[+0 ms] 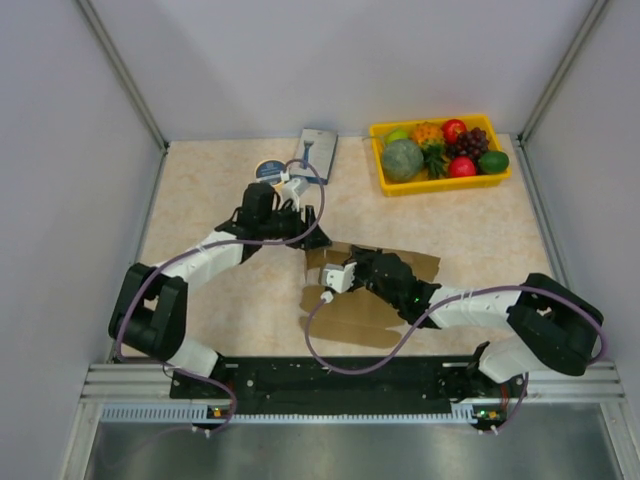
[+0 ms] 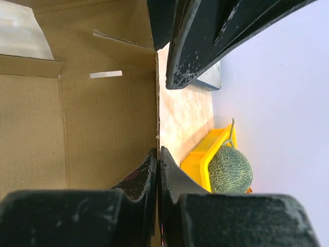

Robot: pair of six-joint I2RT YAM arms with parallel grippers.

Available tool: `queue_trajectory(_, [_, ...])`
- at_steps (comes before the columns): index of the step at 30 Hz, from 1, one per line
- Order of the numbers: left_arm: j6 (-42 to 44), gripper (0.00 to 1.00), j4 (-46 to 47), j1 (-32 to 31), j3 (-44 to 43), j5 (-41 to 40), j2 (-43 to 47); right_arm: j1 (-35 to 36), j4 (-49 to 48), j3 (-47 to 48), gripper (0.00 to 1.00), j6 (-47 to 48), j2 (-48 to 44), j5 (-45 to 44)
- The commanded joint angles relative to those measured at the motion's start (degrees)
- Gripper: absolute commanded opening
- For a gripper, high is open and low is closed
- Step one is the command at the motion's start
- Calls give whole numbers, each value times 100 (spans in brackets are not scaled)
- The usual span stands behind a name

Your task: Fold the paper box

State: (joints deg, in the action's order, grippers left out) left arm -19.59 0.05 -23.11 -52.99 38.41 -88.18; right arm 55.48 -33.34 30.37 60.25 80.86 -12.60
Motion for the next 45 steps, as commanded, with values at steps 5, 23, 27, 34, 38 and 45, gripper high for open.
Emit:
queue_trajectory(5, [597, 66, 697, -9, 903, -685, 1266, -55, -506, -93, 1, -180, -158, 12])
queue_trajectory(23, [966, 48, 1119, -914, 1221, -2646, 1664, -126, -506, 30, 11, -628, -334, 232])
queue_trajectory(27, [984, 45, 1409, -993, 1405, -2472, 1761, -117, -568, 30, 11, -628, -273, 161])
queue_trajectory(34, [1159, 52, 1585, -1160, 1494, -2399, 1804, -125, -559, 65, 11, -699, -307, 179])
queue_trajectory(38, [1282, 46, 1498, -1239, 1275, -2557, 1586, -117, -533, 92, 11, -786, -360, 240])
queue_trajectory(45, [1450, 36, 1497, -1468, 1160, -3059, 1295, -117, -515, 83, 13, -971, -457, 302])
